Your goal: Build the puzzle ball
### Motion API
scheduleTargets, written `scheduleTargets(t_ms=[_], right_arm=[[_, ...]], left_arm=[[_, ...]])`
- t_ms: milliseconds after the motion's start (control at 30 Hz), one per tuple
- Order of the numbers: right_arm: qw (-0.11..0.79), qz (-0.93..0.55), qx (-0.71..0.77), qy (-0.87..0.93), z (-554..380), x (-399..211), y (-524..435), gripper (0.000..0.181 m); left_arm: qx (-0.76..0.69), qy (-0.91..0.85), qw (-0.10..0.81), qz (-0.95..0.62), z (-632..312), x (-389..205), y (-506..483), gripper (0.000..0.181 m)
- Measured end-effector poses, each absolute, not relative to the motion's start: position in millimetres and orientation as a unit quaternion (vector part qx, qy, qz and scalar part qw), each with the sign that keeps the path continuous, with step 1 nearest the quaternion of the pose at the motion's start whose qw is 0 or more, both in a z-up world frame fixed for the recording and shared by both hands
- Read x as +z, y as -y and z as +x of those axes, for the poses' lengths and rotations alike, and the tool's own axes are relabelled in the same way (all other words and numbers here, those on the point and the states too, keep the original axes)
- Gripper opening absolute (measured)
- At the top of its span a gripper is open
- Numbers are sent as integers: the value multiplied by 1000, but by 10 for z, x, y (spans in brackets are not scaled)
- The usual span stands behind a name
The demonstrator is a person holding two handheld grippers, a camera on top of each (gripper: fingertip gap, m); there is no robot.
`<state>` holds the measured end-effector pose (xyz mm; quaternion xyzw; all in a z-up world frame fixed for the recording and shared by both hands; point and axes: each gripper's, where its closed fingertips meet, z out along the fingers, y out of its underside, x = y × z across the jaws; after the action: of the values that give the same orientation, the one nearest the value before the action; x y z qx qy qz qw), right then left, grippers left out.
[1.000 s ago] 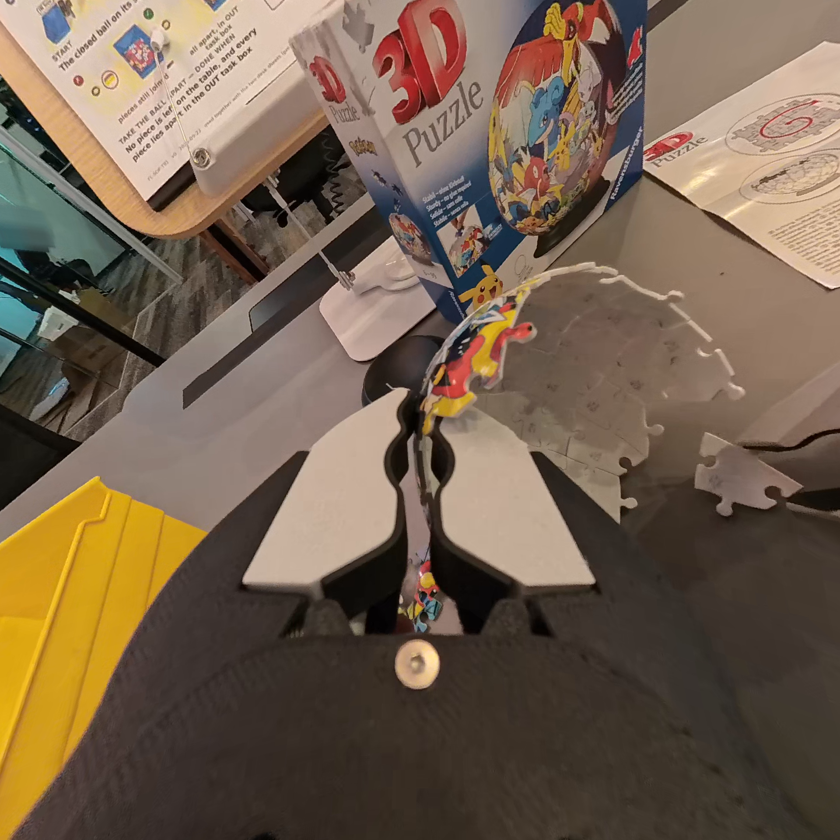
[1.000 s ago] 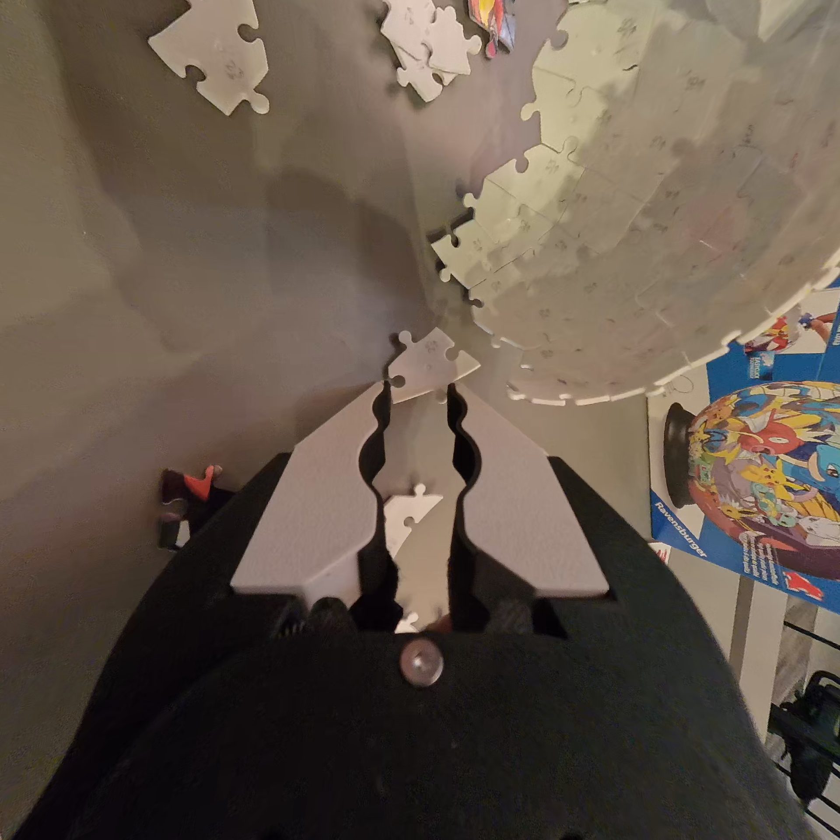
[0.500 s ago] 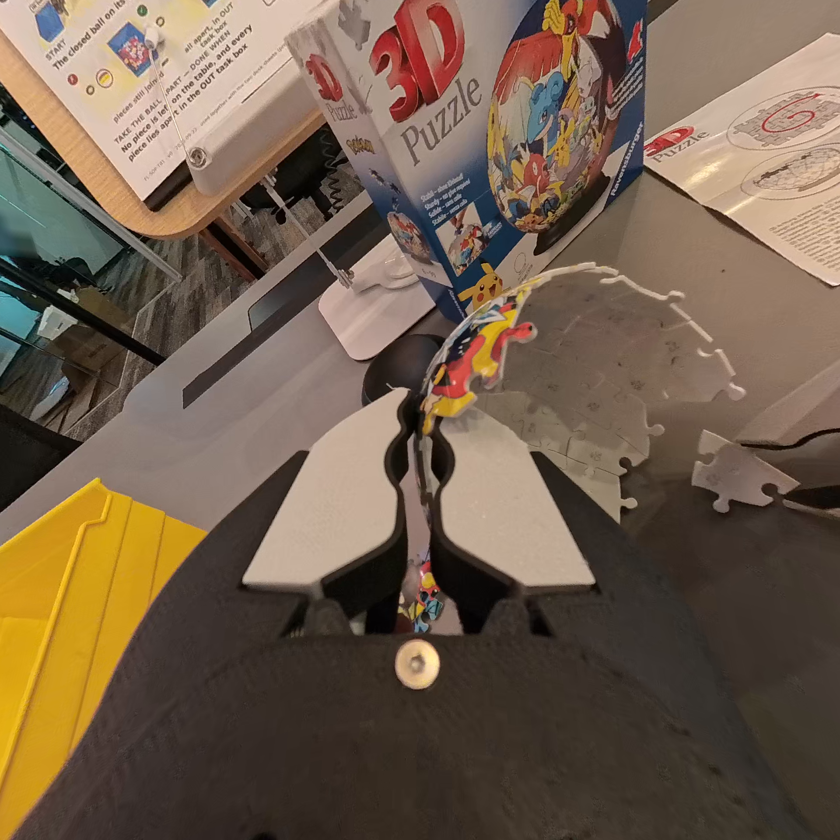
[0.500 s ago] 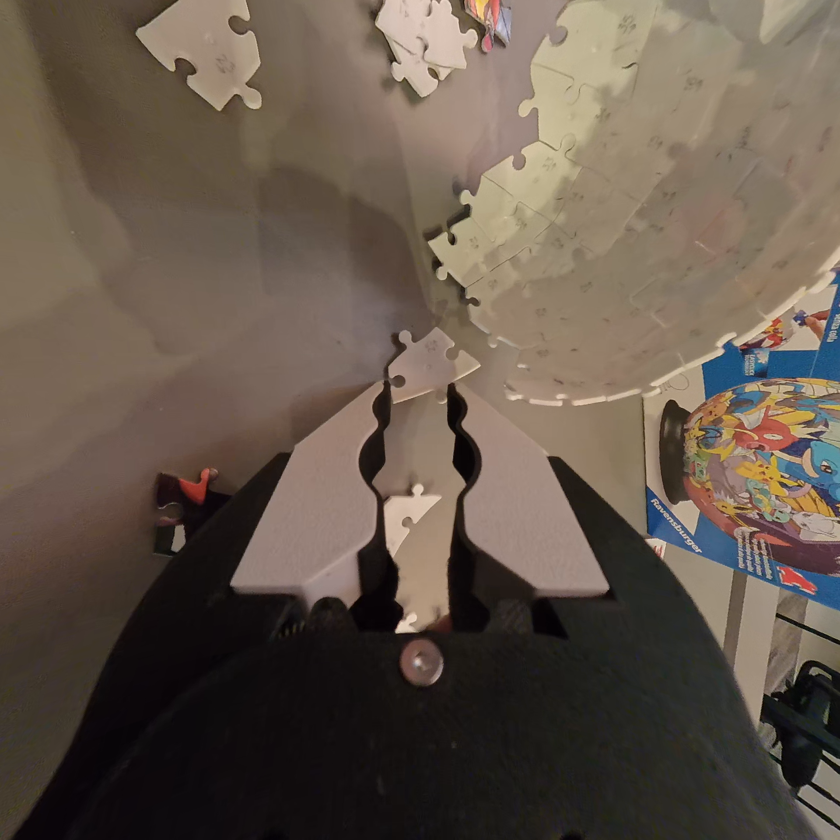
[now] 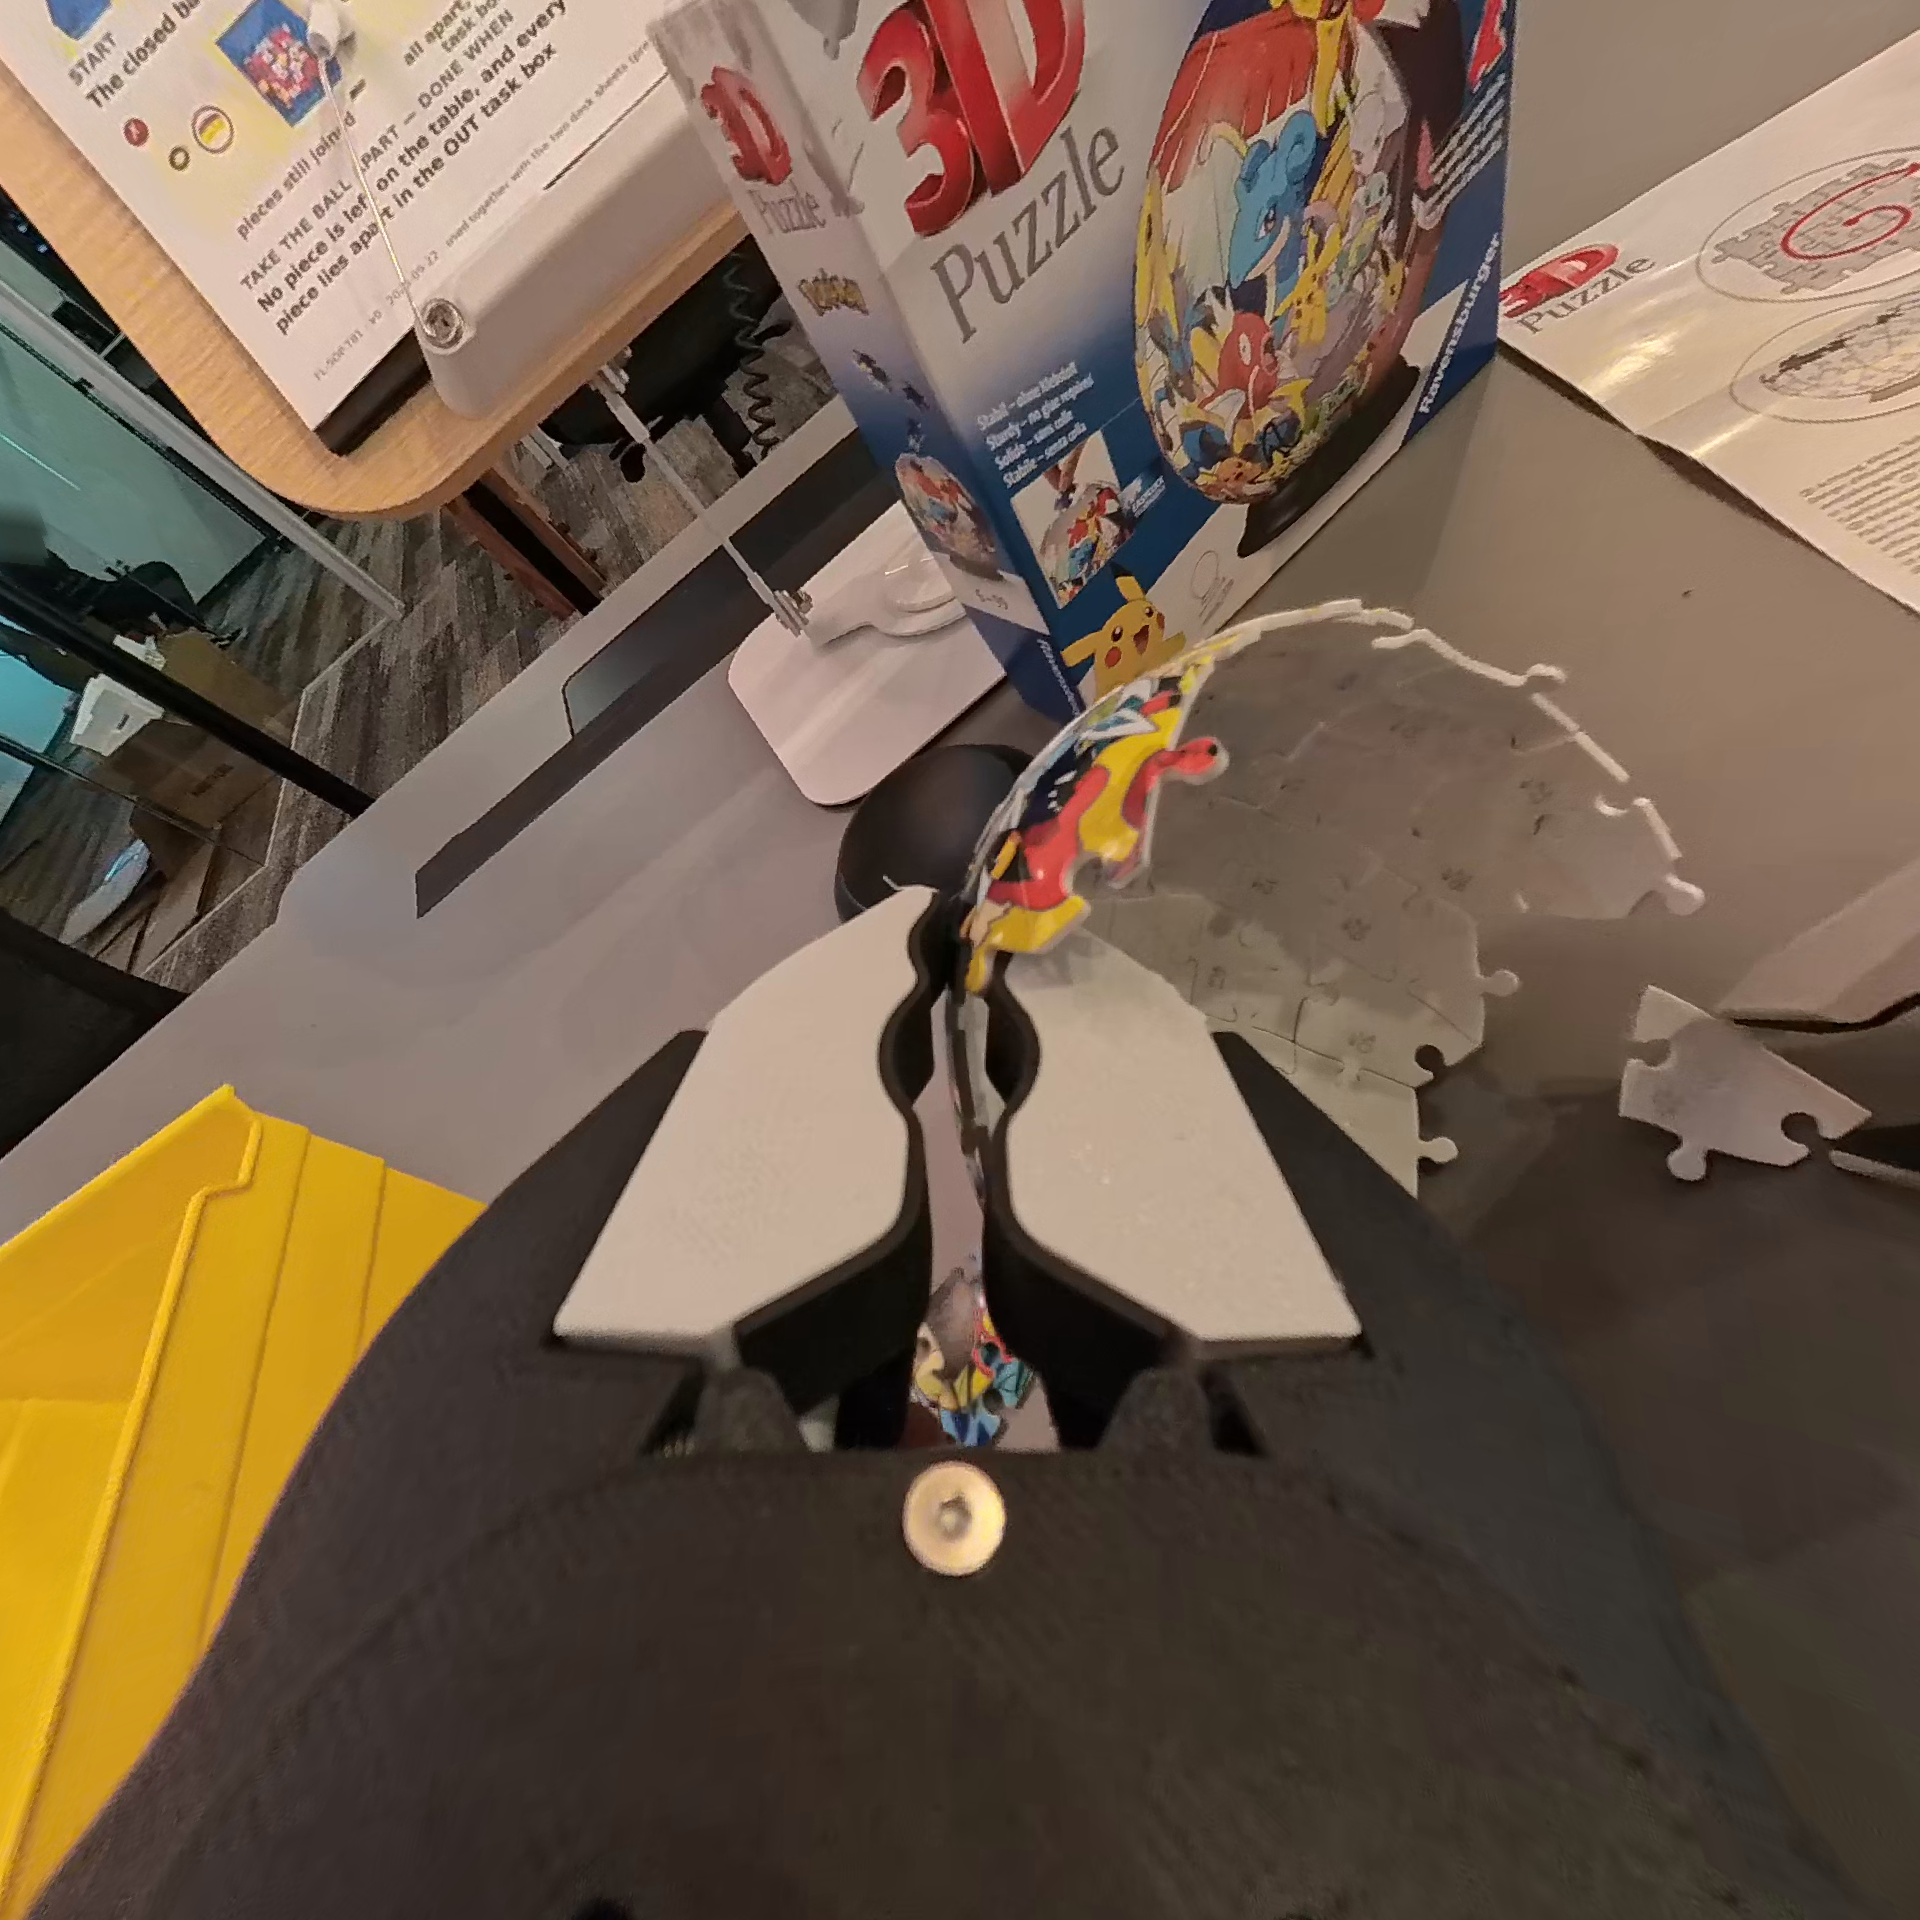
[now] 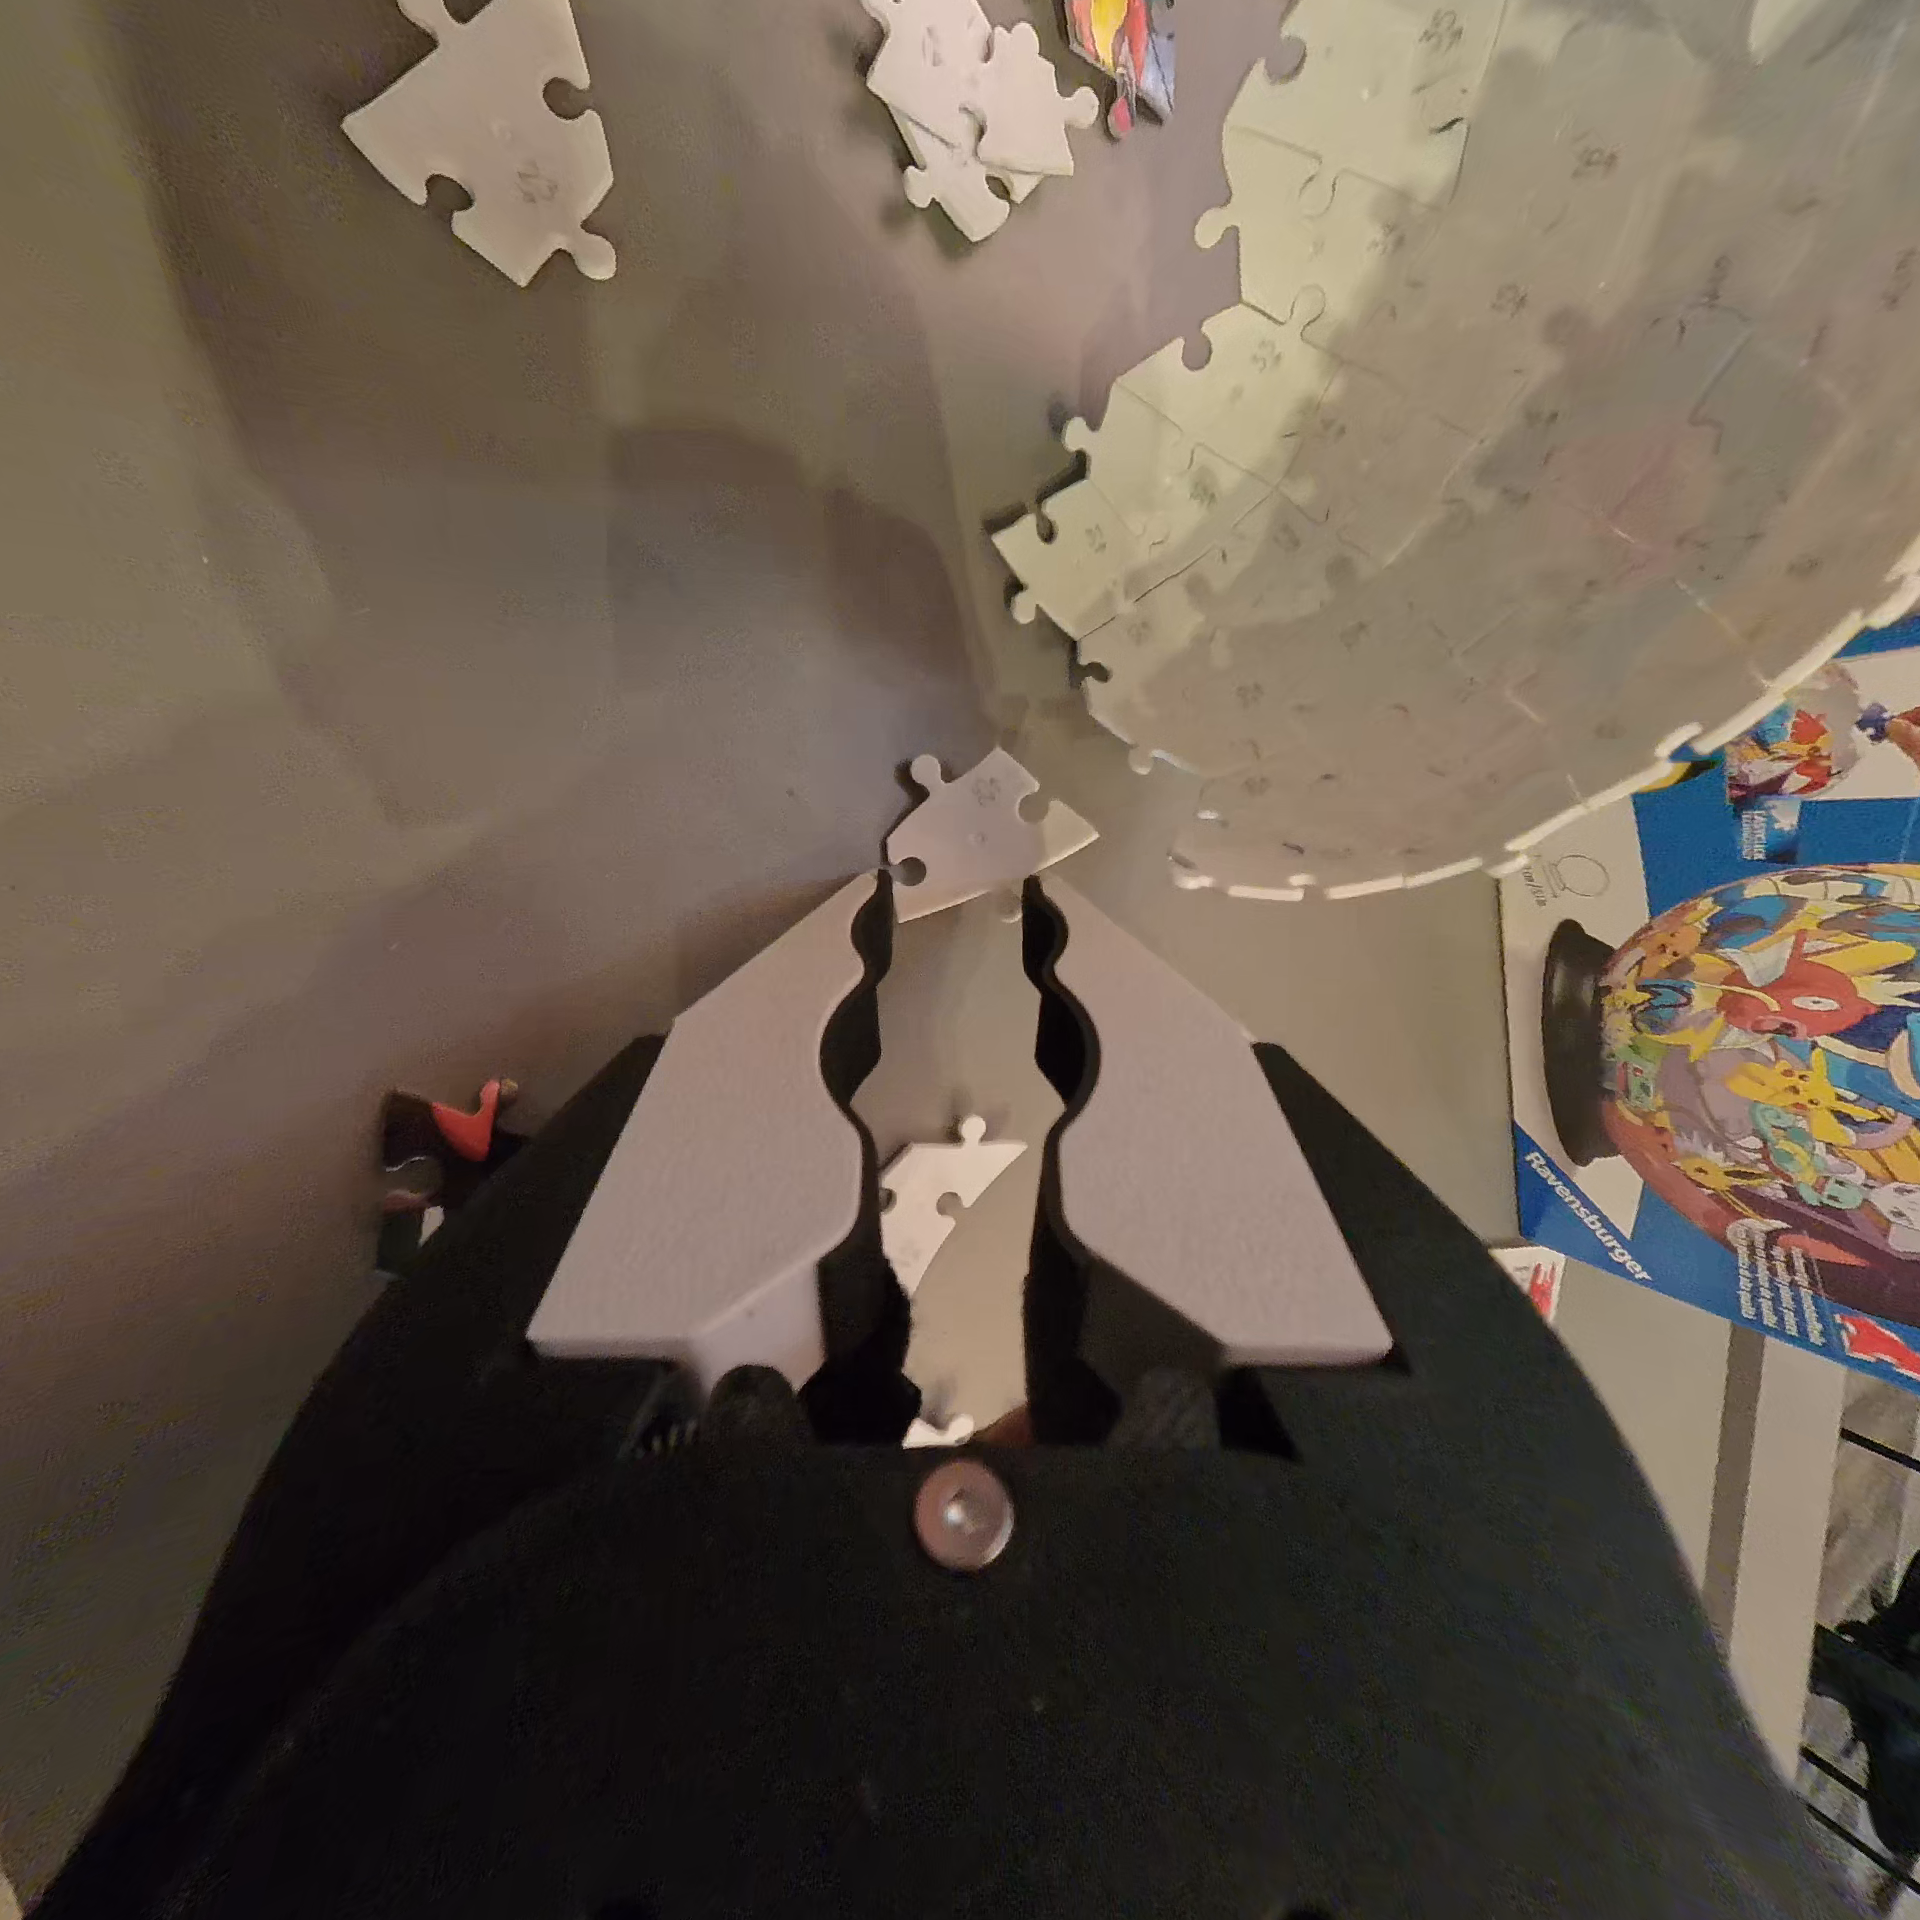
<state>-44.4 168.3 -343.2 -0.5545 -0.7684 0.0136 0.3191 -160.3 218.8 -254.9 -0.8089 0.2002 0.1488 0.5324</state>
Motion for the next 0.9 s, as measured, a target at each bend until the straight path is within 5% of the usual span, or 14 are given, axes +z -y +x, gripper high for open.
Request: scheduleTargets(t_ms=[500, 900], right_arm=[[315, -572, 37, 757, -432, -3435, -1697, 23], [323, -559, 49, 762, -513, -3370, -1585, 23]], left_arm=[[142, -237, 464, -842, -1626, -2600, -2256, 4], [23, -163, 526, -834, -1609, -2611, -2278, 4]])
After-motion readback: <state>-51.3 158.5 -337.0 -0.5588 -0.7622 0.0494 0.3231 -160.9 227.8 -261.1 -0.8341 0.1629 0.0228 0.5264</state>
